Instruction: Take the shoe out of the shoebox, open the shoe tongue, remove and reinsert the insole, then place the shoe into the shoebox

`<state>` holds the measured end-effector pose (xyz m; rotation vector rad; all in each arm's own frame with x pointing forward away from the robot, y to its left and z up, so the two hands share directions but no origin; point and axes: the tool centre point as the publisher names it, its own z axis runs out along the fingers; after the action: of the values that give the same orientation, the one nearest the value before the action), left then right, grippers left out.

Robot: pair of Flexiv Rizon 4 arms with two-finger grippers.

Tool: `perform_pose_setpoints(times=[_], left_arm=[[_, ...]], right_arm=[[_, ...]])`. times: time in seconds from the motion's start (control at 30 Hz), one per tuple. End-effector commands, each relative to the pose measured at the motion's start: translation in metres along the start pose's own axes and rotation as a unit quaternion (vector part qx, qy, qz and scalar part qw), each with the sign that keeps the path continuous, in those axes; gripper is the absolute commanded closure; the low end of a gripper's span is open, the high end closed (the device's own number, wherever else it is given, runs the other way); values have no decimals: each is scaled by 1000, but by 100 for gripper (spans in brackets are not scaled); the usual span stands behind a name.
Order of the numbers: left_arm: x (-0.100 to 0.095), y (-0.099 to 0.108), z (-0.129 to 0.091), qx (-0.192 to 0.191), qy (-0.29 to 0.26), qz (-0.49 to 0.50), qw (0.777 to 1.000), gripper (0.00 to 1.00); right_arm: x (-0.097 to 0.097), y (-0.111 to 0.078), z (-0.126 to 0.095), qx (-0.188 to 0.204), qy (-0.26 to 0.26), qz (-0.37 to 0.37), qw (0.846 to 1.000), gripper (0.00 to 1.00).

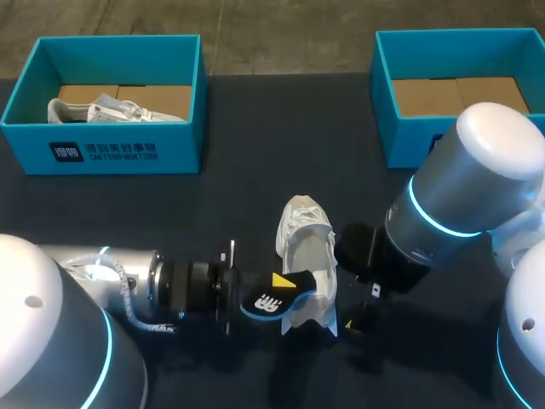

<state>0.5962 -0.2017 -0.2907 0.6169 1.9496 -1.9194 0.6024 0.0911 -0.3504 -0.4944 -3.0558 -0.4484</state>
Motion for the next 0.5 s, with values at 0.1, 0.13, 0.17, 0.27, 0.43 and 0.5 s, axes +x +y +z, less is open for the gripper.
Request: perform_pose_setpoints(times=[0.1,0.13,0.17,0.27,0.43,0.5], left_arm=[[6,-8,0,3,8,-1,1000,100],[6,-8,1,3,10,0,1000,100],[7,-9,1,4,10,1,1000,100],[7,-10,2,3,12,5,1000,100],[10,-14,4,8,17,12,1000,100],[11,-16,5,10,18,14,1000,100]], right_arm=[[1,-1,0,-1,0,0,1000,0],[1,-1,0,-1,0,0,1000,0],[1,-1,0,-1,0,0,1000,0],[1,-1,0,-1,0,0,1000,0],[1,-1,0,-1,0,0,1000,0],[1,-1,0,-1,0,0,1000,0]])
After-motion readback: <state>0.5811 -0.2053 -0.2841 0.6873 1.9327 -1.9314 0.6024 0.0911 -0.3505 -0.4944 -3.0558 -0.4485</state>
